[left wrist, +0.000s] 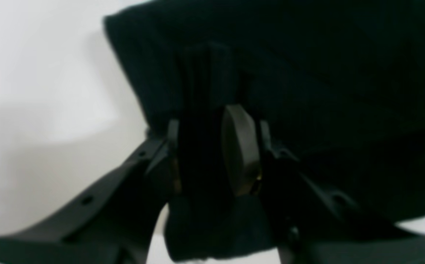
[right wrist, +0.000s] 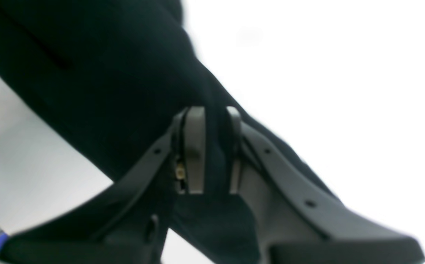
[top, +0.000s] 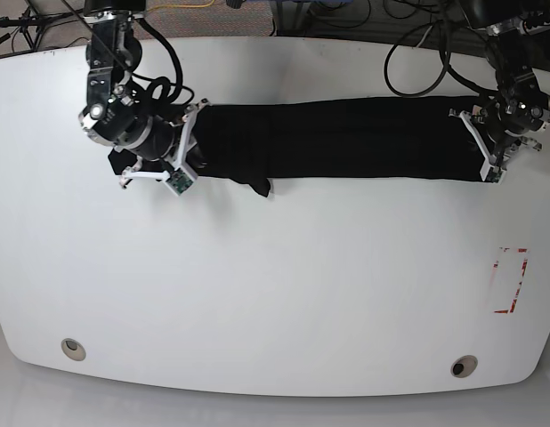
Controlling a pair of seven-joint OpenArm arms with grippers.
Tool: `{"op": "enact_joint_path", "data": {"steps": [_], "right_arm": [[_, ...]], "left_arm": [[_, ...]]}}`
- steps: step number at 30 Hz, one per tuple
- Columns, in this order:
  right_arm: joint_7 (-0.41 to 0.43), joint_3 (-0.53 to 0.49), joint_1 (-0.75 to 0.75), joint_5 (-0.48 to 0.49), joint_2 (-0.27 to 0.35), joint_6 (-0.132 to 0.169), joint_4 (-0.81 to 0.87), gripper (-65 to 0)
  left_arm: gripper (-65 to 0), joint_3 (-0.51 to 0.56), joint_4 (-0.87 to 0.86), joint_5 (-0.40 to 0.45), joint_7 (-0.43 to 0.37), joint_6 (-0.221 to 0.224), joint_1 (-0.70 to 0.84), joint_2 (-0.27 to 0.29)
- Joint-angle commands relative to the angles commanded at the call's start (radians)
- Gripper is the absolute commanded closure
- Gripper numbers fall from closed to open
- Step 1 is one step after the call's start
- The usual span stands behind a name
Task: Fold the T-shirt properly
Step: 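Move the left gripper to the strip end and grasp it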
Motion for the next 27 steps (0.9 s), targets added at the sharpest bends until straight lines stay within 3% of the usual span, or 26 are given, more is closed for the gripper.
{"op": "enact_joint_path", "data": {"steps": [4,8,13,15,18,22,27], "right_arm": [[0.021,0.018,0.000,0.000,0.020,0.000,-0.083,-9.4],[0.104,0.020,-0.002,-0.002,0.026,0.000,-0.180,-9.4],[0.157,0.017,0.006,-0.002,0.028,0.000,-0.308,-9.4],[0.189,0.017,0.006,-0.002,0.026,0.000,-0.336,-9.4],[0.207,0.017,0.006,-0.002,0.026,0.000,-0.354,-9.4],[0.212,0.017,0.005,-0.002,0.028,0.000,-0.354,-9.4],[0.212,0.017,0.003,-0.002,0.028,0.000,-0.353,-9.2]], "left_arm": [[-17.2,-0.008,0.012,-0.003,0.000,0.000,-0.003,0.000],[-18.2,-0.052,0.054,-0.003,0.000,-0.002,-0.028,0.029],[-32.8,-0.137,0.110,-0.012,0.002,-0.003,-0.040,0.077],[-43.6,-0.170,0.129,-0.068,0.003,-0.017,-0.057,0.080],[-52.2,-0.222,0.126,-0.163,0.023,-0.032,-0.061,0.072],[-52.5,-0.290,0.087,-0.295,0.106,-0.038,-0.064,0.060],[-52.5,-0.356,-0.037,-0.460,0.146,-0.037,-0.086,-0.012]]}}
